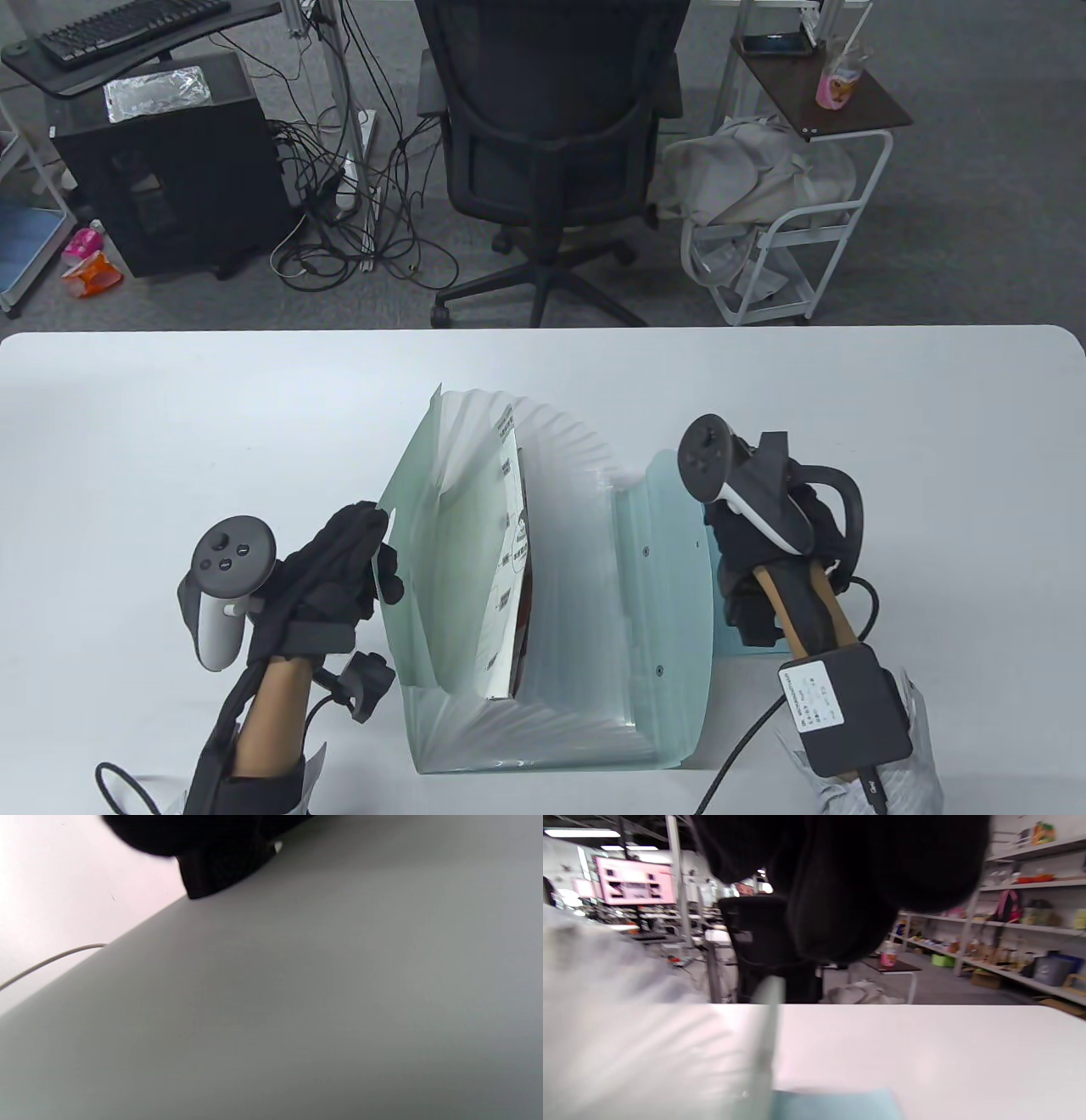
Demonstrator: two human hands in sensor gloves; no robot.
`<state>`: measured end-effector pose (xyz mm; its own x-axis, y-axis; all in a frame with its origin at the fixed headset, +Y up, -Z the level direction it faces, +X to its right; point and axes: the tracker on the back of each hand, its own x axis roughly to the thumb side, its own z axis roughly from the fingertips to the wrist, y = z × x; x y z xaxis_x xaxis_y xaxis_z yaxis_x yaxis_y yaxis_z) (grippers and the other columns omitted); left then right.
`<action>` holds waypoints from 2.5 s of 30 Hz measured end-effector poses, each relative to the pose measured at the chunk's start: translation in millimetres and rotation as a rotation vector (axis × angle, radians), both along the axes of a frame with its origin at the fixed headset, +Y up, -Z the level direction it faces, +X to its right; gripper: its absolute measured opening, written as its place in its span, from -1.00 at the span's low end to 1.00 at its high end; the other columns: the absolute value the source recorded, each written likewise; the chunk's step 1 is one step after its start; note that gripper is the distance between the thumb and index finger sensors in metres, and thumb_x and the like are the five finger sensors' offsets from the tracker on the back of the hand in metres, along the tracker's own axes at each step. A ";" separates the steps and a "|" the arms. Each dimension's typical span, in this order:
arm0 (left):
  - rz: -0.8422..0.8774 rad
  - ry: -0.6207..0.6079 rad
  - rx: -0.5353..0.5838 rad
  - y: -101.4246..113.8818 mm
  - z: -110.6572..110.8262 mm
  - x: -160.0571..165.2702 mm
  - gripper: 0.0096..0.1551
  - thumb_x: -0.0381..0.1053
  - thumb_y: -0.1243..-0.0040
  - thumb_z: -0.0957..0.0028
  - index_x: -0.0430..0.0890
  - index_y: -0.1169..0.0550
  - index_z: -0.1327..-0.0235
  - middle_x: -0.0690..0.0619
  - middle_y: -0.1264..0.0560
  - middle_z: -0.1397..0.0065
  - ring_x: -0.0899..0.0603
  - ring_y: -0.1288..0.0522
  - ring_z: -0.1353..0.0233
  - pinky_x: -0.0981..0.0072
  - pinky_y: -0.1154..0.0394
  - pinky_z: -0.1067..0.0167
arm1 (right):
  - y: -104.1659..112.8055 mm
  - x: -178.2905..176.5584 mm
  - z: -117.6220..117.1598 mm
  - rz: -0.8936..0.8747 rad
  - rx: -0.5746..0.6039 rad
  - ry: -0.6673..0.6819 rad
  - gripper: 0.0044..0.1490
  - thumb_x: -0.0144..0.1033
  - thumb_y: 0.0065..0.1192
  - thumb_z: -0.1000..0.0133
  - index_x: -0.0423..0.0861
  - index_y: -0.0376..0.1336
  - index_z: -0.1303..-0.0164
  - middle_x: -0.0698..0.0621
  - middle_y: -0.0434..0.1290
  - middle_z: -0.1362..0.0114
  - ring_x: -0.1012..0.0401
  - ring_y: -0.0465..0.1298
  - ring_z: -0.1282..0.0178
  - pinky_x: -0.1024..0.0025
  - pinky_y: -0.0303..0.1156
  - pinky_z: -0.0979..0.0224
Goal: Pull documents from accordion folder and sort
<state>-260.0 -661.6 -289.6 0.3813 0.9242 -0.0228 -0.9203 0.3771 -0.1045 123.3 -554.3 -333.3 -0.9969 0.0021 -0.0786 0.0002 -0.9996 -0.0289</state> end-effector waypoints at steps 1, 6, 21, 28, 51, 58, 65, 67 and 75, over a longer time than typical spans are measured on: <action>0.001 -0.002 0.000 -0.1 -0.2 0.0 -0.17 0.26 0.20 -0.43 -0.40 -0.28 -0.57 -0.28 -0.55 -0.15 -0.06 -0.71 0.15 0.33 -0.59 0.28 | 2.2 -12.5 2.8 -0.029 -0.005 0.032 -0.45 -0.17 0.14 -0.01 -0.14 0.25 -0.16 0.01 0.63 0.01 0.25 0.70 0.34 0.56 0.66 0.28; 0.006 -0.007 -0.001 -0.3 -0.2 0.5 -0.17 0.27 0.20 -0.43 -0.40 -0.28 -0.57 -0.28 -0.55 -0.14 -0.06 -0.71 0.15 0.33 -0.59 0.28 | 1.1 -60.8 10.6 -0.131 -0.064 0.156 -0.48 -0.19 0.18 0.01 -0.18 0.31 -0.09 0.03 0.66 0.13 0.29 0.70 0.46 0.61 0.66 0.39; 0.013 -0.015 -0.002 -0.8 -0.6 1.4 -0.16 0.27 0.19 -0.43 -0.40 -0.28 -0.57 -0.28 -0.55 -0.15 -0.06 -0.71 0.15 0.33 -0.59 0.28 | -31.0 -135.4 3.0 -0.063 -0.277 0.241 -0.45 -0.13 0.24 0.04 -0.26 0.37 0.02 0.09 0.70 0.33 0.36 0.68 0.65 0.69 0.65 0.58; 0.013 -0.016 -0.002 -0.8 -0.8 1.5 -0.16 0.27 0.19 -0.43 -0.40 -0.28 -0.57 -0.28 -0.55 -0.15 -0.06 -0.71 0.15 0.33 -0.59 0.28 | -35.8 -139.2 -2.9 -0.049 -0.297 0.214 -0.46 -0.12 0.23 0.02 -0.27 0.39 0.05 0.09 0.70 0.34 0.35 0.68 0.66 0.69 0.64 0.59; 0.016 -0.006 -0.003 -0.8 -0.6 1.1 -0.16 0.27 0.19 -0.42 -0.40 -0.29 -0.57 -0.27 -0.56 -0.14 -0.07 -0.71 0.15 0.32 -0.59 0.28 | 14.1 -20.7 17.6 -0.345 -0.150 0.119 -0.50 -0.26 0.25 0.01 -0.29 0.37 -0.02 0.04 0.67 0.26 0.32 0.68 0.58 0.63 0.64 0.50; 0.013 -0.002 -0.003 -1.3 -0.1 1.2 -0.16 0.27 0.19 -0.42 -0.40 -0.28 -0.57 -0.27 -0.55 -0.15 -0.06 -0.71 0.15 0.33 -0.59 0.28 | 42.0 27.9 21.4 -0.526 -0.116 0.086 -0.49 -0.28 0.23 0.00 -0.30 0.36 -0.03 0.03 0.67 0.26 0.32 0.68 0.57 0.63 0.64 0.49; 0.012 0.002 -0.004 -1.2 0.4 0.2 -0.16 0.27 0.20 -0.43 -0.40 -0.28 -0.58 -0.27 -0.55 -0.15 -0.06 -0.71 0.15 0.33 -0.59 0.27 | 54.6 85.1 21.5 -0.682 0.051 -0.059 -0.50 -0.29 0.20 -0.01 -0.30 0.34 -0.05 0.02 0.66 0.24 0.32 0.68 0.55 0.62 0.65 0.47; 0.014 0.002 -0.005 -1.4 0.4 -0.2 -0.16 0.27 0.20 -0.43 -0.40 -0.28 -0.58 -0.27 -0.55 -0.15 -0.06 -0.71 0.15 0.33 -0.59 0.27 | 54.1 100.0 21.1 -0.713 0.127 -0.119 -0.50 -0.30 0.17 -0.02 -0.29 0.31 -0.07 0.02 0.65 0.20 0.30 0.69 0.51 0.60 0.66 0.43; 0.012 0.003 -0.004 -1.6 0.7 -0.9 -0.16 0.27 0.20 -0.43 -0.40 -0.28 -0.58 -0.27 -0.55 -0.15 -0.06 -0.71 0.15 0.33 -0.59 0.28 | 36.3 167.6 16.2 -0.685 0.407 -0.356 -0.52 -0.32 0.02 -0.07 -0.14 0.15 -0.19 0.07 0.57 -0.02 0.26 0.69 0.25 0.57 0.68 0.17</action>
